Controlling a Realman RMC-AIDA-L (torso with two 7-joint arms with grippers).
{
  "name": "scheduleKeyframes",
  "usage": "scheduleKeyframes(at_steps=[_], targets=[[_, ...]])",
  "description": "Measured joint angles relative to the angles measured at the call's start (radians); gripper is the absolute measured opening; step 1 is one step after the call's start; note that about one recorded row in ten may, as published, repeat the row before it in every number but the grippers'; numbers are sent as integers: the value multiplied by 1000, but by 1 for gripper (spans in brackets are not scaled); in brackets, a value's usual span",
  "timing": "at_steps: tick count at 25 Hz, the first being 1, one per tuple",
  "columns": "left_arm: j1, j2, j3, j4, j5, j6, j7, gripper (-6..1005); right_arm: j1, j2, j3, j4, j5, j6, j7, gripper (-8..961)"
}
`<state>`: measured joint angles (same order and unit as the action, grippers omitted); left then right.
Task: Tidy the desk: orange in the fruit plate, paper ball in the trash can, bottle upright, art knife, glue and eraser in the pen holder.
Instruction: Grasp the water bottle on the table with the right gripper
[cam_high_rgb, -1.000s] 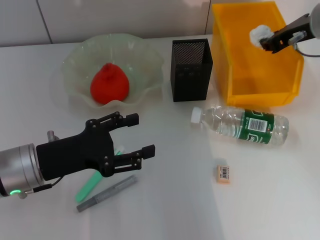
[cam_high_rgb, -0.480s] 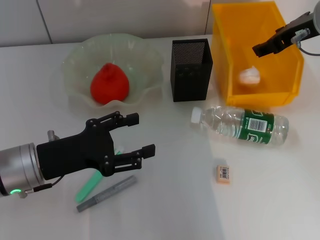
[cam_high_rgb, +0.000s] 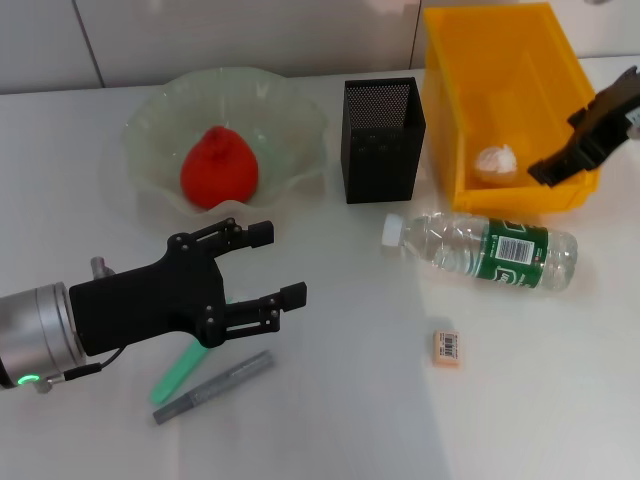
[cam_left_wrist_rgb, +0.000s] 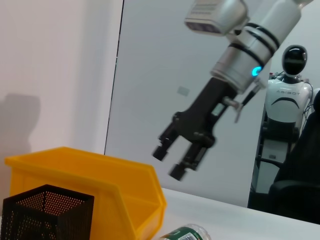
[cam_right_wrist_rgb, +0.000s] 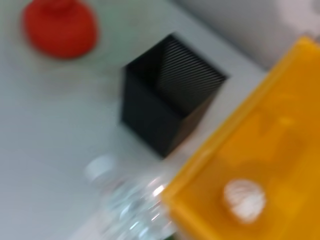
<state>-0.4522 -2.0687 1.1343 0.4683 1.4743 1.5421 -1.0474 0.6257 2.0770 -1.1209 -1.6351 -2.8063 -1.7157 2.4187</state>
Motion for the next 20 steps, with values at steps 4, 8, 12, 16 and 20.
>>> scheduleKeyframes(at_steps=[4,8,12,16,20], targets=[[-6,-1,3,0,-1,-10,-1,816,7,2,-38,-11,10,-108,-113,766],[-8,-2,5,0,-2,-18,-2,816,4,2,-130,46,-9,-78,-164,766],[-7,-2,4,-2,-2,-19,-2,815,6,4,-163,78,-9,-49,-159,766],[-3,-2,2,-2,-3,-20,-2,815,12,4,-203,160,-10,17,-138,766],[-2,-2,2,-2,-3,-20,-2,815,19,5,-246,213,-19,66,-113,766]])
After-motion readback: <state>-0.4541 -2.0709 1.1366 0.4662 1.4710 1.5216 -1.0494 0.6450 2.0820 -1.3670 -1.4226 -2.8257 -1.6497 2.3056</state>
